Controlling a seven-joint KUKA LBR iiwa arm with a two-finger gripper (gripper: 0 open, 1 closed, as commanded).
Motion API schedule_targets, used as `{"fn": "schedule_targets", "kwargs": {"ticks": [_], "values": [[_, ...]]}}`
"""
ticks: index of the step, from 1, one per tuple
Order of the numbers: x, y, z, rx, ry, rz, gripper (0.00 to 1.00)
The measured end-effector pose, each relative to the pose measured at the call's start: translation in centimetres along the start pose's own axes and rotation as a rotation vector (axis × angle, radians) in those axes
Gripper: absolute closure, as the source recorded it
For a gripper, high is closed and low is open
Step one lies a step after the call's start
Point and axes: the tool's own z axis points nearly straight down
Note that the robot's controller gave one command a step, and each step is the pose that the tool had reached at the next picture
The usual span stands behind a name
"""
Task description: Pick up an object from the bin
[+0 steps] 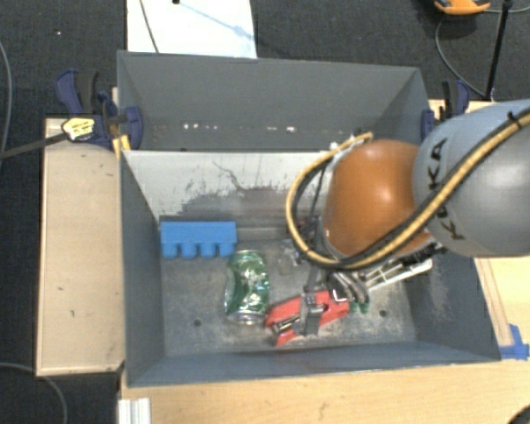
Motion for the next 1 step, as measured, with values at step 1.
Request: {"fn": "schedule_targets", "kwargs": {"ticks": [1], "values": [[0.32,-0.73,1.43,0.0,0.009,-0.209,0.0]]}}
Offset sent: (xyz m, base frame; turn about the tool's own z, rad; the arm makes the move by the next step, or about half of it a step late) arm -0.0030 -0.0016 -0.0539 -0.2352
